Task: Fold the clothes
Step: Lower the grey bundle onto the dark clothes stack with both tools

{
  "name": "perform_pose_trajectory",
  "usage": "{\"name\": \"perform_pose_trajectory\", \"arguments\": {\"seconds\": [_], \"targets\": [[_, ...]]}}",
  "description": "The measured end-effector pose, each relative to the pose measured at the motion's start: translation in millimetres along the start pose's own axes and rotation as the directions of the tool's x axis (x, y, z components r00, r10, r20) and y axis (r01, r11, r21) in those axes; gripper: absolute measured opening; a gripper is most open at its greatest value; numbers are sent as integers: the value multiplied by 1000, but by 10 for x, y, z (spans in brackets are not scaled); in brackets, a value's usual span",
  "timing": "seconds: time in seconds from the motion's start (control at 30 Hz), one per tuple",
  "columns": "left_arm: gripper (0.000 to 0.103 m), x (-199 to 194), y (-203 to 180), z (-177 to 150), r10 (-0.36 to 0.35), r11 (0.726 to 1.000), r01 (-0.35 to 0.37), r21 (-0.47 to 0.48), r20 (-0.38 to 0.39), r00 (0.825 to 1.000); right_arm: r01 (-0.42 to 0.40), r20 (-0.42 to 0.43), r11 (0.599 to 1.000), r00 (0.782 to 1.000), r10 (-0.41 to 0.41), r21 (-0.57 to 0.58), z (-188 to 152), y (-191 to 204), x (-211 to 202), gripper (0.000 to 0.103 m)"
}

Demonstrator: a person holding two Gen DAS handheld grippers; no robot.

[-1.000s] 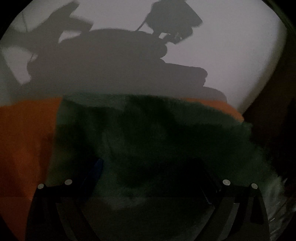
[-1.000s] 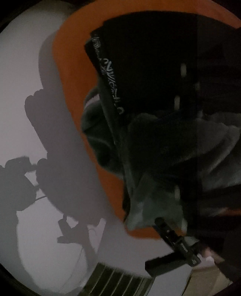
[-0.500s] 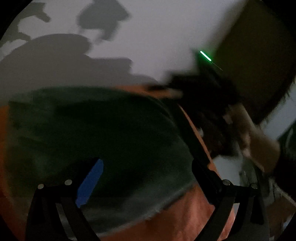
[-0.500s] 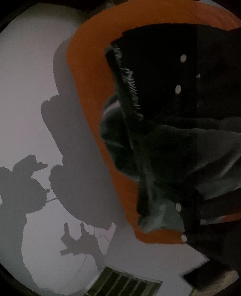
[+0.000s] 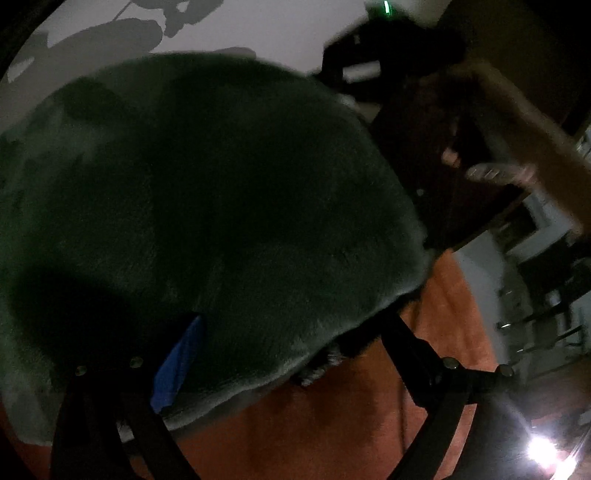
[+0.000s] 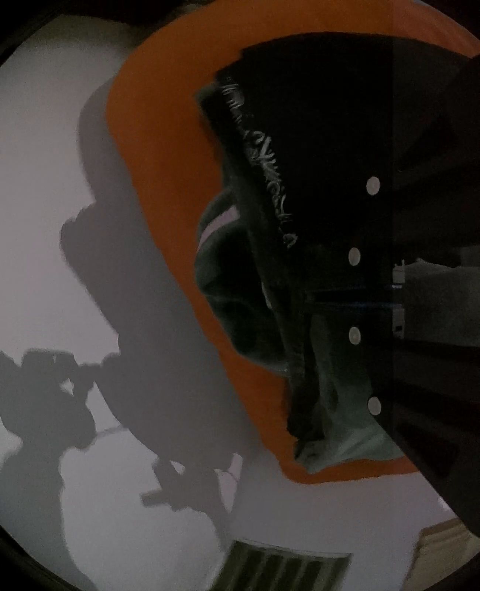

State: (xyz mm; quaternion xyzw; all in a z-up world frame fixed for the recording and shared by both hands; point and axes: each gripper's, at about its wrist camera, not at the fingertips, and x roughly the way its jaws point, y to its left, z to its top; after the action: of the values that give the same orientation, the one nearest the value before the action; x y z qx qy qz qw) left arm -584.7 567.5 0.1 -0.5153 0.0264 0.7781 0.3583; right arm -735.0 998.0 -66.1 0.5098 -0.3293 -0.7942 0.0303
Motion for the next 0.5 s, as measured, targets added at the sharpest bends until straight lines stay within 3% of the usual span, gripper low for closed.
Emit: {"name": "perform_pose_trajectory", "arguments": {"seconds": [0.07, 0.13, 0.23, 0.3, 0.43, 0.47, 0.5], "targets": [[96, -217, -48, 58, -54, 998, 55, -13, 57, 997, -34, -8, 998, 999, 35, 61, -14, -122, -46, 4], [96, -424, -77, 155, -96, 995, 98, -13, 122, 988, -82, 9, 996, 997, 82, 17, -85, -91, -207, 8], [96, -411, -46, 356, -65, 997, 69, -26, 133, 989, -88, 80, 981, 992, 102, -171, -307, 162, -562, 16], [96, -220, 24, 438, -43, 997, 49, -63, 101, 994, -88, 72, 957, 991, 112, -277, -438, 366, -622, 20], [96, 245, 187, 387, 3, 992, -2, -124, 9, 1000, 65, -18, 925, 997, -77, -374, -426, 624, -149, 21], [96, 277, 161, 348, 16, 993, -14, -118, 15, 1000, 72, -28, 925, 996, -89, -372, -386, 630, -52, 5], [96, 278, 115, 315, 26, 993, -24, -113, 18, 999, 84, -19, 929, 995, -97, -360, -337, 626, -17, 2]]}}
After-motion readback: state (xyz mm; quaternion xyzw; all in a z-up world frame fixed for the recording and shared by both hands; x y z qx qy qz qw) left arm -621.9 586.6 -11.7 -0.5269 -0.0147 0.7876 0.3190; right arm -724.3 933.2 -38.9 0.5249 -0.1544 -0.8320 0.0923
